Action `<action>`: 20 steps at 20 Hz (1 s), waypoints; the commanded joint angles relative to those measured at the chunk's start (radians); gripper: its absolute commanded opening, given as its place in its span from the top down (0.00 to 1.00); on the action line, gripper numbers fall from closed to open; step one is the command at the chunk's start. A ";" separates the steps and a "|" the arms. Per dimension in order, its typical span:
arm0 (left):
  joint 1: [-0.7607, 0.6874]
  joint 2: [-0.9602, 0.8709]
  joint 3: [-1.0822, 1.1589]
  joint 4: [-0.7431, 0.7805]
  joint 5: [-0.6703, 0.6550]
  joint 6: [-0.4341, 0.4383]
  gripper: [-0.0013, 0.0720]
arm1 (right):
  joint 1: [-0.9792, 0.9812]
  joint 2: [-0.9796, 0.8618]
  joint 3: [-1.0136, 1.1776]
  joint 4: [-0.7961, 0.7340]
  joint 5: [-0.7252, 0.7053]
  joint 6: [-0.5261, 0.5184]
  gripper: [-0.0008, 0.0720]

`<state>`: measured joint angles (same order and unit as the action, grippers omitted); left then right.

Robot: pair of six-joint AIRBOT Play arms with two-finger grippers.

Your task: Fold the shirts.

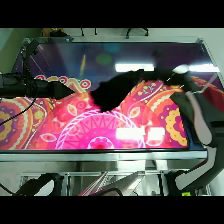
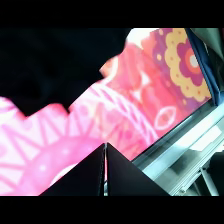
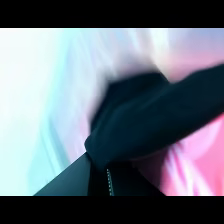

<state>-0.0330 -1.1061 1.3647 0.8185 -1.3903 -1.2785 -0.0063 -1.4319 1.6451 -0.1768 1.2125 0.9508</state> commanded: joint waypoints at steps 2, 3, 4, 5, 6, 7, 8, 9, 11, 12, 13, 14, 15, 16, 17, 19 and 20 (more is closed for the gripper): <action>0.001 0.000 0.000 0.000 0.002 -0.001 0.96 | -0.204 0.035 0.294 0.062 -0.117 0.115 0.95; 0.001 0.000 0.000 0.000 0.002 -0.001 0.96 | -0.253 0.035 0.325 0.047 -0.161 0.137 0.95; 0.001 0.000 0.000 0.000 0.002 -0.001 0.96 | -0.301 0.035 0.343 0.024 -0.200 0.163 0.95; 0.001 0.000 0.000 0.000 0.002 -0.001 0.96 | -0.354 0.035 0.349 0.002 -0.235 0.183 0.95; 0.001 0.000 0.000 0.000 0.002 -0.001 0.96 | -0.401 0.033 0.349 -0.011 -0.257 0.183 0.95; 0.001 0.000 0.000 0.000 0.002 -0.001 0.96 | -0.447 0.031 0.349 -0.036 -0.275 0.185 0.95; 0.001 0.000 0.000 0.000 0.002 -0.001 0.96 | -0.487 0.029 0.349 -0.072 -0.283 0.210 0.95; 0.001 0.000 0.000 0.000 0.003 -0.001 0.96 | -0.526 0.029 0.349 -0.121 -0.284 0.248 0.95; 0.001 -0.001 0.000 0.000 0.007 -0.001 0.96 | -0.584 0.035 0.349 -0.199 -0.275 0.325 0.95; 0.001 -0.001 0.000 0.000 0.010 -0.001 0.96 | -0.610 0.045 0.349 -0.236 -0.269 0.375 0.95; 0.001 0.000 0.000 0.000 0.011 -0.001 0.96 | -0.632 0.060 0.349 -0.273 -0.261 0.437 0.95; 0.001 -0.001 0.000 0.000 0.011 -0.001 0.96 | -0.647 0.078 0.349 -0.311 -0.243 0.479 0.95; 0.001 -0.001 0.000 0.000 0.011 -0.001 0.96 | -0.657 0.102 0.349 -0.381 -0.219 0.532 0.95; 0.001 -0.001 0.000 0.000 0.011 -0.001 0.96 | -0.664 0.126 0.349 -0.475 -0.191 0.604 0.95; 0.001 -0.001 0.000 0.000 0.011 -0.001 0.96 | -0.668 0.153 0.349 -0.587 -0.148 0.684 0.95; 0.001 -0.001 0.000 0.000 0.008 -0.001 0.96 | -0.668 0.200 0.349 -0.792 -0.020 0.801 0.95; 0.001 -0.001 0.000 0.000 0.003 -0.001 0.96 | -0.668 0.219 0.349 -0.875 0.063 0.849 0.95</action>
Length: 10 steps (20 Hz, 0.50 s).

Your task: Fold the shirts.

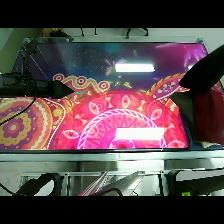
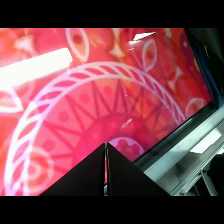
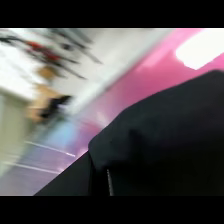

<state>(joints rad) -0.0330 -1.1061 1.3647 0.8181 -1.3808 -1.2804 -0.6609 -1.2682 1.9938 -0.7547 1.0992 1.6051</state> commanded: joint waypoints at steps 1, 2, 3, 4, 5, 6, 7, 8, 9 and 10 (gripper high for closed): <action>0.001 -0.001 0.000 0.000 -0.013 0.000 0.96 | -0.013 0.069 0.000 -0.356 0.247 0.231 0.95; 0.001 -0.001 0.000 0.000 -0.018 0.000 0.96 | -0.015 0.085 0.000 -0.404 0.312 0.267 0.95; 0.001 -0.001 0.000 -0.001 -0.024 0.000 0.96 | -0.027 0.101 0.000 -0.436 0.363 0.292 0.95; 0.001 -0.001 0.000 -0.001 -0.035 0.000 0.96 | -0.039 0.115 0.000 -0.460 0.406 0.306 0.95; 0.001 -0.001 0.000 -0.001 -0.044 0.001 0.96 | -0.057 0.130 0.000 -0.494 0.455 0.315 0.95; 0.000 0.000 0.000 -0.001 -0.050 0.001 0.96 | -0.072 0.140 0.000 -0.535 0.507 0.315 0.95; 0.001 0.000 0.000 -0.002 -0.059 0.001 0.96 | -0.088 0.150 -0.003 -0.589 0.566 0.315 0.95; 0.000 0.000 0.000 -0.001 -0.068 0.001 0.96 | -0.099 0.162 -0.016 -0.643 0.620 0.314 0.95; 0.000 0.000 0.000 -0.002 -0.076 0.001 0.96 | -0.105 0.173 -0.035 -0.689 0.661 0.314 0.95; 0.000 0.000 0.000 -0.002 -0.081 0.001 0.96 | -0.109 0.187 -0.060 -0.732 0.697 0.314 0.95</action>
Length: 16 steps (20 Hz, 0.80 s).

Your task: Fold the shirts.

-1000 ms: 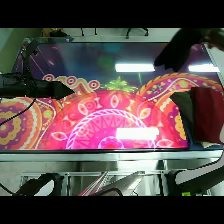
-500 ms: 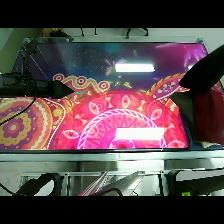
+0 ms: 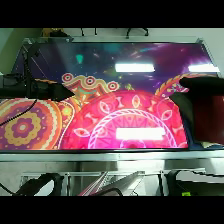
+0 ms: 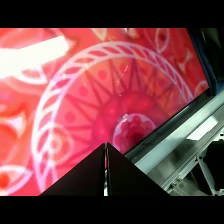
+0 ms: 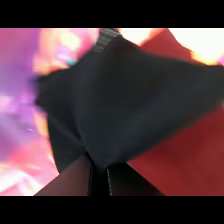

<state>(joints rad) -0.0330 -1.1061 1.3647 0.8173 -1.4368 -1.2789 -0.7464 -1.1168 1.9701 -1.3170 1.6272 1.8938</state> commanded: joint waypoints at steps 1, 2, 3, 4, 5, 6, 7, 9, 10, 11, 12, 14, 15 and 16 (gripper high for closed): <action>0.000 0.000 0.000 -0.001 -0.029 -0.001 0.96 | -0.027 0.051 -0.064 -0.202 0.192 0.023 0.95; 0.000 0.000 0.000 -0.001 -0.031 0.000 0.96 | -0.029 0.069 -0.100 -0.220 0.203 0.021 0.95; 0.001 0.000 0.000 -0.001 -0.031 0.003 0.96 | -0.029 0.089 -0.138 -0.237 0.206 0.020 0.95; 0.001 0.000 0.000 -0.001 -0.031 0.011 0.96 | -0.029 0.112 -0.185 -0.252 0.206 0.018 0.95; 0.000 0.000 0.000 0.000 -0.031 0.015 0.96 | -0.029 0.132 -0.233 -0.264 0.206 0.018 0.95; 0.001 0.000 0.000 0.000 -0.031 0.015 0.96 | -0.029 0.151 -0.287 -0.272 0.206 0.018 0.95; 0.001 -0.001 0.000 0.000 -0.031 0.017 0.96 | -0.029 0.170 -0.348 -0.274 0.206 0.018 0.94; 0.001 -0.001 0.000 0.000 -0.031 0.023 0.96 | -0.029 0.196 -0.465 -0.300 0.208 0.013 0.70; 0.001 0.000 0.000 0.000 -0.031 0.023 0.96 | -0.029 0.201 -0.510 -0.306 0.214 -0.008 0.17; 0.000 -0.001 0.000 0.000 -0.031 0.023 0.96 | -0.029 0.200 -0.525 -0.303 0.214 -0.041 0.04; 0.001 -0.001 0.000 0.000 -0.031 0.023 0.96 | -0.029 0.197 -0.525 -0.303 0.210 -0.064 0.04; 0.001 -0.001 0.000 0.000 -0.030 0.023 0.96 | -0.029 0.196 -0.514 -0.283 0.203 -0.066 0.04; 0.001 -0.001 0.000 -0.001 -0.030 0.023 0.96 | -0.029 0.196 -0.502 -0.256 0.184 -0.066 0.04; 0.001 0.000 0.000 -0.001 -0.030 0.023 0.96 | -0.028 0.196 -0.487 -0.211 0.156 -0.066 0.04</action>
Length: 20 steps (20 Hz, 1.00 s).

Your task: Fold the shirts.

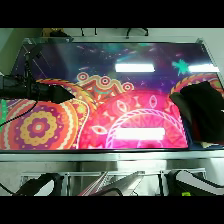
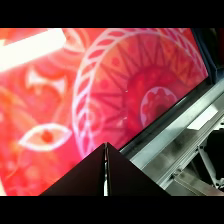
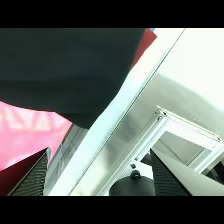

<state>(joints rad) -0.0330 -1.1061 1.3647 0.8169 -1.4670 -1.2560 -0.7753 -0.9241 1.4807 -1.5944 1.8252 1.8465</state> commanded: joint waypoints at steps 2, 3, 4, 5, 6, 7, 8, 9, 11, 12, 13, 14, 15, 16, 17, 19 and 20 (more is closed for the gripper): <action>0.001 0.000 0.000 -0.001 0.004 -0.001 0.96 | 0.002 0.004 0.017 0.234 -0.109 -0.017 0.10; 0.001 0.000 0.000 -0.001 0.010 -0.001 0.96 | 0.003 0.003 0.016 0.363 -0.156 -0.014 0.50; 0.001 0.000 0.000 -0.002 0.017 -0.002 0.96 | 0.010 0.003 0.011 0.493 -0.210 -0.015 0.88; 0.000 0.000 -0.001 -0.002 0.020 -0.006 0.96 | 0.040 0.005 0.005 0.617 -0.260 -0.027 0.95; -0.005 0.001 -0.004 -0.005 0.018 -0.022 0.96 | 0.092 0.011 -0.008 0.684 -0.301 -0.066 0.95; -0.018 0.014 -0.024 -0.008 0.026 -0.026 0.96 | 0.163 0.024 -0.027 0.690 -0.333 -0.083 0.95; -0.039 0.045 -0.064 -0.007 0.048 -0.026 0.96 | 0.257 0.045 -0.066 0.669 -0.368 -0.099 0.95; -0.063 0.087 -0.119 -0.007 0.084 -0.026 0.96 | 0.360 0.076 -0.125 0.640 -0.410 -0.115 0.95; -0.131 0.200 -0.261 -0.006 0.145 -0.027 0.96 | 0.576 0.163 -0.301 0.602 -0.525 -0.145 0.95; -0.169 0.262 -0.338 -0.006 0.154 -0.034 0.96 | 0.681 0.218 -0.415 0.603 -0.586 -0.158 0.95; -0.216 0.327 -0.424 -0.004 0.161 -0.055 0.96 | 0.797 0.283 -0.551 0.603 -0.658 -0.161 0.95; -0.262 0.391 -0.513 0.002 0.182 -0.084 0.96 | 0.901 0.341 -0.684 0.603 -0.733 -0.156 0.95; -0.304 0.448 -0.590 0.001 0.217 -0.100 0.96 | 0.990 0.388 -0.799 0.603 -0.803 -0.135 0.95; -0.344 0.504 -0.663 0.002 0.261 -0.111 0.96 | 1.064 0.428 -0.901 0.603 -0.885 -0.106 0.95; -0.371 0.547 -0.713 0.003 0.290 -0.134 0.96 | 1.112 0.451 -0.964 0.604 -0.942 -0.090 0.94; -0.388 0.594 -0.762 0.003 0.288 -0.161 0.96 | 1.141 0.456 -0.980 0.608 -0.958 -0.095 0.94; -0.386 0.605 -0.774 0.004 0.285 -0.168 0.96 | 1.141 0.457 -0.979 0.612 -0.959 -0.097 0.94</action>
<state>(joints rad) -0.3782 -0.5819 0.6876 0.8185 -1.2194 -1.3800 0.2729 -0.5098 0.6025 -0.9920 0.9752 1.7370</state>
